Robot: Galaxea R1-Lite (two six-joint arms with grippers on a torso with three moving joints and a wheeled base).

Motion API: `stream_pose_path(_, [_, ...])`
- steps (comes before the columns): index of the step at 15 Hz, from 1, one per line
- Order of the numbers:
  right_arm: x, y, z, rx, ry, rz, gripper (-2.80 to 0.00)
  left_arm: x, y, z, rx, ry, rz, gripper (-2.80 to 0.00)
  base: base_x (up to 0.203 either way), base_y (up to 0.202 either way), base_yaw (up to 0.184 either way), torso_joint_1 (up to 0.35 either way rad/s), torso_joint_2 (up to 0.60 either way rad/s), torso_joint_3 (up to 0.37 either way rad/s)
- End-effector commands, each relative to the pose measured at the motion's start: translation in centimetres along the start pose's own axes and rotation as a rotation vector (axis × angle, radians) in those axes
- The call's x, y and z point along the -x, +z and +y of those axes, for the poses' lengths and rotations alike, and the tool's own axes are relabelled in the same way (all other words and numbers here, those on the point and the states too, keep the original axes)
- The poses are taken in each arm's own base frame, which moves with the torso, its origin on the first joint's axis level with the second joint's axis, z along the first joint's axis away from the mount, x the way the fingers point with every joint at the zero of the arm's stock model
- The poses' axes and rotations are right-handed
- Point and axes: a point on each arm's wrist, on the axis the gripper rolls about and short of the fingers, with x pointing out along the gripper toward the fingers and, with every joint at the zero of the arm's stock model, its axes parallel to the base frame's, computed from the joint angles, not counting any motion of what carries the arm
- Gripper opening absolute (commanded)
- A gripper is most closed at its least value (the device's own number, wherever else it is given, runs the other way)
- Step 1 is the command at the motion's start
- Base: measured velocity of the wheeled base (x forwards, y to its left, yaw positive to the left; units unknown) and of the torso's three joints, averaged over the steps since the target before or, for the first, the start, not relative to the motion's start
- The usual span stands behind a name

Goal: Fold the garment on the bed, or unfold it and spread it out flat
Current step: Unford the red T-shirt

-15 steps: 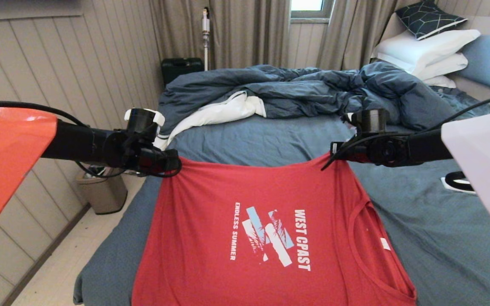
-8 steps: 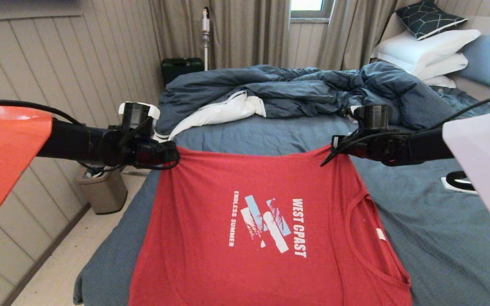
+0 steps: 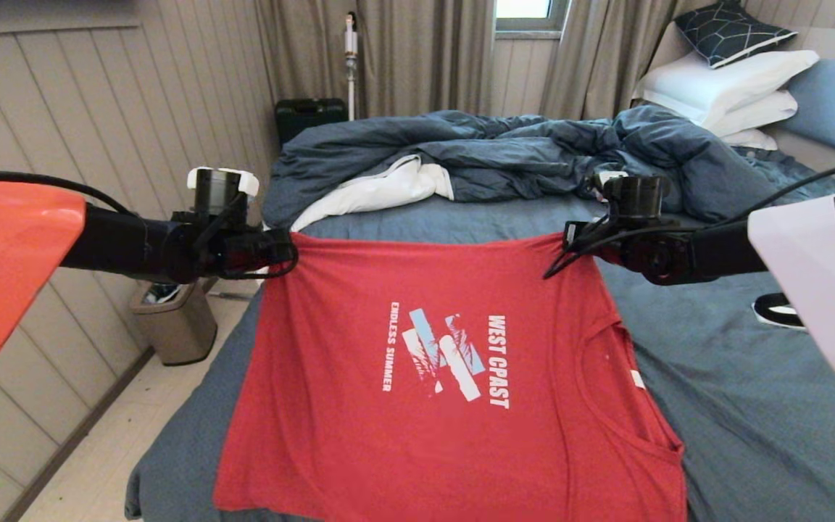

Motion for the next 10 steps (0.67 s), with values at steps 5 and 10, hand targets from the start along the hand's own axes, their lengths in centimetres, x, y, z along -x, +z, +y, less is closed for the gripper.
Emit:
stream_pose_path(5, [-1.0,-1.5,0.0,0.006,-0.006,0.024,-2.8,-1.3,-1.0,0.6,-0.013,0.016,0.024,-2.8,0.0,0.0,0.0,0.0,0.0,0.0])
stream_pose_path(10, [-1.9,-2.8,-0.2,0.022,-0.009,0.05,-2.8,-2.7,-2.2,0.9,-0.072,0.02,0.045,-2.8,0.0,0.0,0.0,0.0,0.0,0.0])
